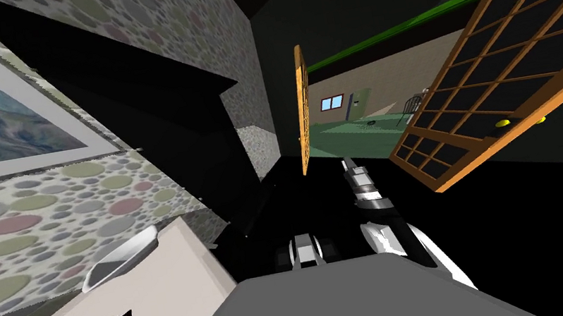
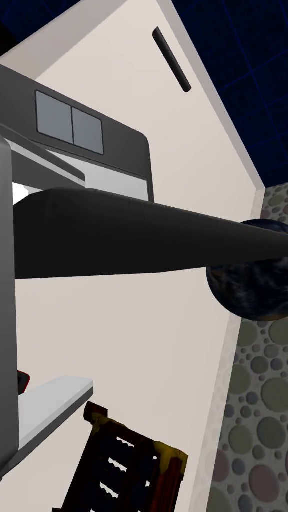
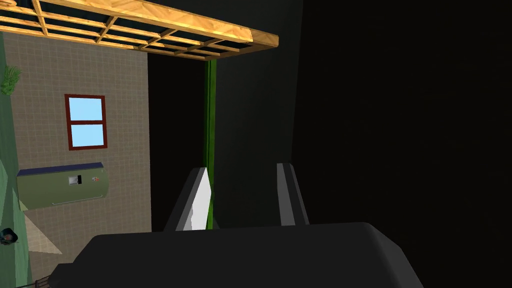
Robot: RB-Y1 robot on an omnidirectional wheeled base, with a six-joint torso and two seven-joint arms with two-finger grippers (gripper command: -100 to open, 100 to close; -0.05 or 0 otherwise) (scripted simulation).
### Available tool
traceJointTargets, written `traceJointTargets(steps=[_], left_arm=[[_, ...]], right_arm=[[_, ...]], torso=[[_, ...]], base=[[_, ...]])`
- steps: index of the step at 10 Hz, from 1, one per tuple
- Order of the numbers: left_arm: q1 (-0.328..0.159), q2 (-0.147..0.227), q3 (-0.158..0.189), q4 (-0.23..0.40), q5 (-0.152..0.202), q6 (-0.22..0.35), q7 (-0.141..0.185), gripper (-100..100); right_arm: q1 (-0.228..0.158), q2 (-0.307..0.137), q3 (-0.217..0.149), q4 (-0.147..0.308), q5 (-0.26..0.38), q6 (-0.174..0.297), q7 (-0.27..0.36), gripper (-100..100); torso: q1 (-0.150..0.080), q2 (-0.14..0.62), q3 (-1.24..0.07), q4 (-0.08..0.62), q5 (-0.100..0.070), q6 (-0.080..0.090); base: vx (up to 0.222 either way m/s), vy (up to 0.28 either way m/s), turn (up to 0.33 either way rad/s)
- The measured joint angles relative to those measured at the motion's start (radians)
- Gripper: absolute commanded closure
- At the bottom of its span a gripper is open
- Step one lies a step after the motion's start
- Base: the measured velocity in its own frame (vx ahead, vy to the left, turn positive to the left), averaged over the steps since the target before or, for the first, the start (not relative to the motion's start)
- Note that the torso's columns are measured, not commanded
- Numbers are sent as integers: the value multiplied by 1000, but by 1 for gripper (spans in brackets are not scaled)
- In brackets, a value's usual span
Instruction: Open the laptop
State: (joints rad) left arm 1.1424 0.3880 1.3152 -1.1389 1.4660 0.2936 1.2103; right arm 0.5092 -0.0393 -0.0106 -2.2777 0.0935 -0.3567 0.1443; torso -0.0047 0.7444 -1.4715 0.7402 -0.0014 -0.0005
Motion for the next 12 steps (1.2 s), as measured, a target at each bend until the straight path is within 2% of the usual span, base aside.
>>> traceJointTargets(steps=[1, 2, 4, 5, 6, 7, 8, 10, 12], left_arm=[[4, 14, -36, 10, -55, -4, 3, -100], [1, 25, -63, 34, -69, 1, -35, -100], [-7, 23, -125, 41, -119, -2, -111, -100], [-1, 16, -149, 24, -155, 1, -114, -100], [-3, 43, -179, 56, -185, -6, -136, -100], [-7, 76, -209, 91, -216, -12, -165, -100], [-3, 85, -239, 103, -244, -13, -195, -100], [-6, 97, -308, 129, -269, -19, -281, -100], [-5, 101, -370, 128, -311, -14, -320, -100]], right_arm=[[0, 0, 0, 0, 0, 0, 0, 0], [0, 0, 0, 0, 0, 0, 0, 0], [1, 0, 0, 0, 0, 0, 0, 0], [1, 0, 0, 0, 0, 0, 0, 0], [0, 0, 0, 0, 0, 0, 0, 0], [0, 0, 0, 0, 0, 0, 0, 0], [0, 0, 0, 0, 0, 0, 0, 0], [1, 0, 0, 0, 0, 0, 0, 0], [1, 0, 0, 0, 0, 0, 0, 0]], torso=[[4, -6, -4, -2, 1, 0], [6, -11, -7, -4, 2, 0], [7, -10, -7, -4, 2, 1], [6, -8, -6, -3, 2, 1], [3, -2, -2, -1, 1, 5], [5, -1, -1, 0, 2, 3], [6, -5, -3, -1, 2, 0], [7, -11, -8, -4, 2, 1], [5, -8, -6, -3, 1, 1]], base=[[-22, -33, 16], [4, -13, 8], [13, 5, -3], [-94, -50, -310], [-141, -64, -209], [-87, -41, -39], [-31, -17, 22], [7, 2, 4], [12, 8, -3]])
